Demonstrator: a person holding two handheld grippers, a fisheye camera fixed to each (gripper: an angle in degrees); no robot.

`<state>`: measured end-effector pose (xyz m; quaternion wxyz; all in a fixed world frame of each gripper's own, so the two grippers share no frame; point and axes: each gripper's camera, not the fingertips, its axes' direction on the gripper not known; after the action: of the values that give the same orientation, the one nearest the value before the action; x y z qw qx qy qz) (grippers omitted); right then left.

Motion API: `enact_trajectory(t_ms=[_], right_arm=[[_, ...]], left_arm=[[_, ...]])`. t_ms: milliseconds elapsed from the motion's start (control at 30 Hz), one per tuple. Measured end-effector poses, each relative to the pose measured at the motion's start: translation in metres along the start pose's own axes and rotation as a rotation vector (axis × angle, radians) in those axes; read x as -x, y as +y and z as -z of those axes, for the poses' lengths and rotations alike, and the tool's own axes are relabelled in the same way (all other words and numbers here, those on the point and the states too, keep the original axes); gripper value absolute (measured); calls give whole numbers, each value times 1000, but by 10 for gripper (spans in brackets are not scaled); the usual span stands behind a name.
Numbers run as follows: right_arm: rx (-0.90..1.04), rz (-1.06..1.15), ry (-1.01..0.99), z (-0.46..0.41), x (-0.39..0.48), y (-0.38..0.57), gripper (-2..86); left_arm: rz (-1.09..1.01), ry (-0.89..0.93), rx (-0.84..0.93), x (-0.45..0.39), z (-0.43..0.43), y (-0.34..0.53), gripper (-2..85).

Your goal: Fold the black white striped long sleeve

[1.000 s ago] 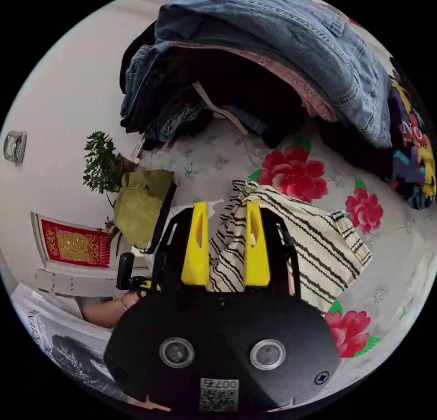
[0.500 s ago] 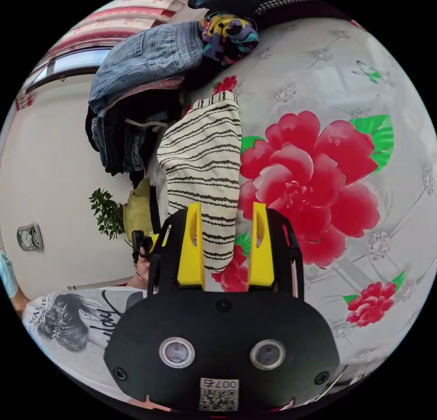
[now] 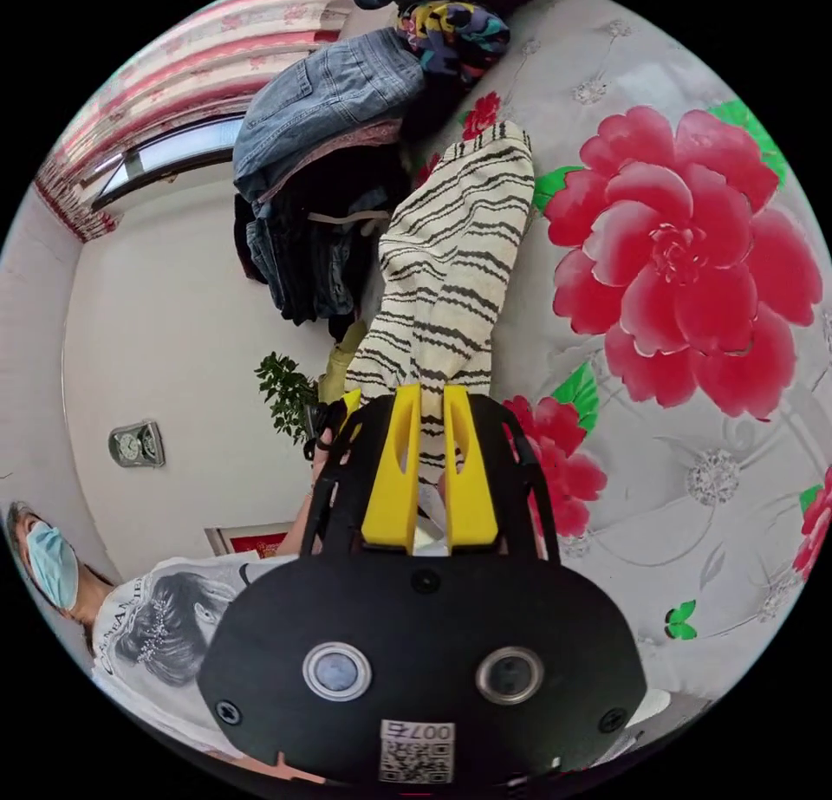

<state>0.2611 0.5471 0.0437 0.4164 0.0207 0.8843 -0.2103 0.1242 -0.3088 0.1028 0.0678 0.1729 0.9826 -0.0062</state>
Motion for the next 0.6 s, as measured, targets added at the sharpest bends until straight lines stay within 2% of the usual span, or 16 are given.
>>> enact_trajectory(t_ms=[167,333,433,600], right_arm=[[-113,47,-153,62,7,43,31],[-321,19,-241,157,-9,86,21],[-487,32,-240,234,-9,108,18],[-869,197,-30,394,49,170,19]], left_arm=[[-130,88,37,-67,-12,-5,47],[-246,162,186,-147,-96,-36,48],[-298,225,321,-206,-190,-61,48],[-492,361,553,-363,-382,-80,47]])
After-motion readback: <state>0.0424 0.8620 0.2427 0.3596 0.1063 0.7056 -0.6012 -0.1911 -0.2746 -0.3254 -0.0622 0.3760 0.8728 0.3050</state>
